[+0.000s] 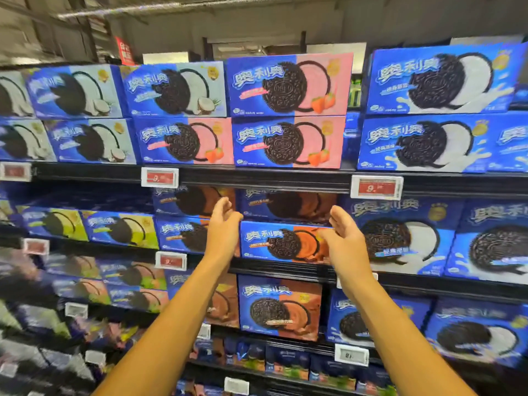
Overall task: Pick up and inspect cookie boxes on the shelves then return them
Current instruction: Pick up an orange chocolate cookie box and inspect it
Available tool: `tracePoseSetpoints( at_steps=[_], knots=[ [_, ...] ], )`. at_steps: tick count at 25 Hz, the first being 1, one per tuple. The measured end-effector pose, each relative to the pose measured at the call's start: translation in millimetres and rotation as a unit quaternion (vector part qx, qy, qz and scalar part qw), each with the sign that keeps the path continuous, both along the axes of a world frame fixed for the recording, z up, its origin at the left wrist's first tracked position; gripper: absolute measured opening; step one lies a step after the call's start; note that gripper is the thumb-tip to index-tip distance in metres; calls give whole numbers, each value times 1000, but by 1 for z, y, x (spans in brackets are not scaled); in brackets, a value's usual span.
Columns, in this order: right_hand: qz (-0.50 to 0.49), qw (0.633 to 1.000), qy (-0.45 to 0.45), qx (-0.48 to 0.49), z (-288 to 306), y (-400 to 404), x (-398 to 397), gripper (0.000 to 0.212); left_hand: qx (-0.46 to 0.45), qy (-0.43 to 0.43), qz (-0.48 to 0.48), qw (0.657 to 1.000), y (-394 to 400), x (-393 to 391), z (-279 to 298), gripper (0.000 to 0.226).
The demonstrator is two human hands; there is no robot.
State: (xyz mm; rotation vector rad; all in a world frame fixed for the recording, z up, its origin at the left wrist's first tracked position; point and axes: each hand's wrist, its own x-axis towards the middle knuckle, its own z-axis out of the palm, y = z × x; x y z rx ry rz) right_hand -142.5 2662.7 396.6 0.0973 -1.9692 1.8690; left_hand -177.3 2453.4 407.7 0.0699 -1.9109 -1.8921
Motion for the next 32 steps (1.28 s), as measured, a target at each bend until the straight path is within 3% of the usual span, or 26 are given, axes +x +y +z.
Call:
tracePoseSetpoints(
  at_steps=[5,8,12,16,23,28,32],
  knots=[
    [-72,997,-3,-2,-1,-32,-15,66,-54,29,-63,996,-3,-12,-5,50],
    [-96,995,14,7,-4,-49,-18,57,-33,58,12,998,-27,-17,-12,42],
    [-19,999,-1,46,-7,-101,-26,51,0,70,139,988,-90,-32,-12,43],
    [23,998,-3,66,1,-153,-41,52,-16,41,183,982,-151,-48,-9,50],
    [-1,998,6,57,5,-183,-56,44,-12,-28,72,997,-192,-59,-5,65],
    [-10,996,-14,92,5,-190,-57,60,-51,-13,28,998,-197,-62,-7,50],
    [-21,992,-8,122,3,-192,-57,57,-51,-10,23,998,-200,-59,-9,48]
  ],
)
